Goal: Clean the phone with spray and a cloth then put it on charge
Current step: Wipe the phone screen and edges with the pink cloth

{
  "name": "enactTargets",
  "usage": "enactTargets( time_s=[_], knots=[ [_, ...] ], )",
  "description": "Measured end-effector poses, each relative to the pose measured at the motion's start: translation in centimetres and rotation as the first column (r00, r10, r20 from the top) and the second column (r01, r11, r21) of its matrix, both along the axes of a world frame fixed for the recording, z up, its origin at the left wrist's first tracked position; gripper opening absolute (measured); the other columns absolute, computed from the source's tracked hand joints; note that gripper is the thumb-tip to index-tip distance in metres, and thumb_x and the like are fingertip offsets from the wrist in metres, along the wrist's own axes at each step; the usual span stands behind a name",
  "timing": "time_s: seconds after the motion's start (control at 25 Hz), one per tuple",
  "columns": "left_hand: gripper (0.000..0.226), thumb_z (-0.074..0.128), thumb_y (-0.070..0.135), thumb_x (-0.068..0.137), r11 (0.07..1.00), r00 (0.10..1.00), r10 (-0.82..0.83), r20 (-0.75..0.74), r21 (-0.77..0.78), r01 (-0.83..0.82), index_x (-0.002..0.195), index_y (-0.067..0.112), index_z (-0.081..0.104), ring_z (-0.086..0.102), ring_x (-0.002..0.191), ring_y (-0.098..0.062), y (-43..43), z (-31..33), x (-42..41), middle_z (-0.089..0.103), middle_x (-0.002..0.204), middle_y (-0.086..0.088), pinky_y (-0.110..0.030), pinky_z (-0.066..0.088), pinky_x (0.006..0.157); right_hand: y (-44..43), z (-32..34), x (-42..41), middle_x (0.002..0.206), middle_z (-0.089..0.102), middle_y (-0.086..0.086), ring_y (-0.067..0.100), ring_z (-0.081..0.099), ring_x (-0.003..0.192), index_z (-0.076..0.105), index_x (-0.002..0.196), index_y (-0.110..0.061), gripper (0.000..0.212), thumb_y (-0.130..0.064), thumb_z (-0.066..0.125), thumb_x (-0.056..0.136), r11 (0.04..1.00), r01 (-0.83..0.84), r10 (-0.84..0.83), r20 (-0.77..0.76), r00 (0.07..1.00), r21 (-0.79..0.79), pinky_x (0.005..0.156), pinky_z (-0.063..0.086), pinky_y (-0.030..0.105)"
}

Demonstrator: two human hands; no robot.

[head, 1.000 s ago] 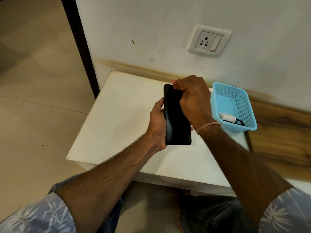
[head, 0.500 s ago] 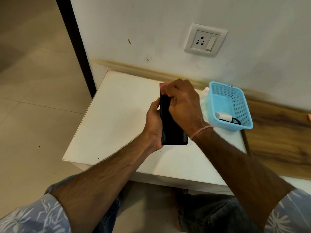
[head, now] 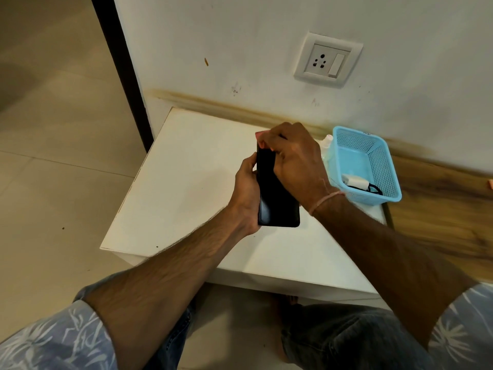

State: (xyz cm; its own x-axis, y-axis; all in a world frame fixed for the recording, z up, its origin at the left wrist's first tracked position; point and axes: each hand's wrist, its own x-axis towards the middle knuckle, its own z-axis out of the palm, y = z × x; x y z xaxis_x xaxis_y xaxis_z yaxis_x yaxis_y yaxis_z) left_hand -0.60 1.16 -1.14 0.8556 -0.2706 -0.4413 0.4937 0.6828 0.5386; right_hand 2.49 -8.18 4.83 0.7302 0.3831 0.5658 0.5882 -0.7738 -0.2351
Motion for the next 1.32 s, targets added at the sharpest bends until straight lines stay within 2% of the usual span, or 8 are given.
enactTargets(
  time_s=[0.2,0.4,0.6,0.76,0.92,1.08,1.24,1.32],
  knots=[
    [0.048,0.053,0.059,0.088,0.999,0.999,-0.041,-0.001,0.029,0.041,0.088,0.017,0.078,0.074,0.081,-0.027,0.6,-0.2,0.0,0.075,0.091,-0.009,-0.037,0.059,0.071,-0.4,-1.1,-2.1,0.096,0.068,0.009,0.029,0.059,0.089,0.071,0.098,-0.004,0.017,-0.002,0.06,0.086,0.986,-0.088,0.088,-0.007,0.996,-0.143,0.072,0.048,0.03],
    [0.05,0.051,0.057,0.09,1.0,1.0,-0.03,0.005,0.007,0.03,0.084,0.016,0.079,0.074,0.083,-0.027,0.4,-0.1,0.2,0.075,0.092,-0.011,-0.035,0.059,0.071,0.0,-0.3,-0.4,0.094,0.068,0.012,0.031,0.059,0.087,0.071,0.099,-0.001,0.015,-0.004,0.06,0.088,0.997,-0.018,0.019,0.018,1.0,-0.071,0.068,0.052,0.037],
    [0.045,0.055,0.056,0.086,0.997,0.997,-0.07,0.022,-0.022,0.071,0.082,0.017,0.079,0.074,0.08,-0.027,1.0,-0.1,0.3,0.075,0.087,-0.007,-0.036,0.059,0.07,-1.0,-0.8,-1.3,0.093,0.069,0.01,0.032,0.059,0.084,0.072,0.096,-0.003,0.019,0.002,0.059,0.083,0.971,-0.167,0.177,0.042,0.983,-0.168,0.068,0.05,0.034],
    [0.055,0.047,0.056,0.093,0.989,0.994,-0.099,0.047,-0.102,0.103,0.084,0.012,0.08,0.073,0.079,-0.034,1.0,0.3,0.3,0.075,0.091,-0.014,-0.048,0.06,0.075,-0.9,-0.1,0.7,0.098,0.069,0.008,0.032,0.06,0.09,0.073,0.099,-0.005,0.018,-0.001,0.062,0.085,0.983,-0.116,0.119,0.013,0.993,-0.14,0.07,0.052,0.04],
    [0.053,0.05,0.054,0.092,0.982,0.985,-0.168,0.05,-0.081,0.171,0.094,0.007,0.075,0.067,0.078,-0.039,1.4,0.6,0.0,0.07,0.096,-0.021,-0.05,0.057,0.079,-2.9,0.8,1.1,0.104,0.069,0.011,0.034,0.061,0.097,0.073,0.105,-0.006,0.023,0.002,0.062,0.086,0.88,-0.382,0.388,-0.036,0.921,-0.282,0.078,0.052,0.042],
    [0.057,0.042,0.052,0.095,0.971,0.971,-0.212,0.107,-0.091,0.222,0.103,0.006,0.074,0.068,0.081,-0.039,1.8,1.0,0.2,0.07,0.1,-0.024,-0.049,0.056,0.08,-3.1,2.8,3.1,0.109,0.07,0.013,0.036,0.062,0.097,0.071,0.11,-0.003,0.028,0.004,0.063,0.084,0.858,-0.412,0.411,-0.071,0.909,-0.307,0.077,0.052,0.048],
    [0.056,0.044,0.049,0.094,0.969,0.971,-0.228,0.07,-0.085,0.233,0.093,0.003,0.076,0.067,0.078,-0.039,1.9,0.8,0.1,0.07,0.094,-0.023,-0.049,0.057,0.078,-3.9,2.2,1.5,0.112,0.068,0.016,0.038,0.062,0.101,0.068,0.112,0.001,0.034,0.009,0.067,0.079,0.658,-0.583,0.579,-0.174,0.796,-0.477,0.077,0.052,0.047],
    [0.056,0.044,0.05,0.095,0.969,0.97,-0.229,0.083,-0.079,0.235,0.101,0.003,0.074,0.066,0.081,-0.039,1.7,0.7,0.2,0.068,0.099,-0.023,-0.048,0.056,0.08,-4.2,3.4,2.7,0.109,0.067,0.019,0.039,0.061,0.098,0.068,0.112,0.001,0.032,0.006,0.068,0.081,0.66,-0.564,0.559,-0.177,0.81,-0.497,0.074,0.053,0.048]
  ],
)
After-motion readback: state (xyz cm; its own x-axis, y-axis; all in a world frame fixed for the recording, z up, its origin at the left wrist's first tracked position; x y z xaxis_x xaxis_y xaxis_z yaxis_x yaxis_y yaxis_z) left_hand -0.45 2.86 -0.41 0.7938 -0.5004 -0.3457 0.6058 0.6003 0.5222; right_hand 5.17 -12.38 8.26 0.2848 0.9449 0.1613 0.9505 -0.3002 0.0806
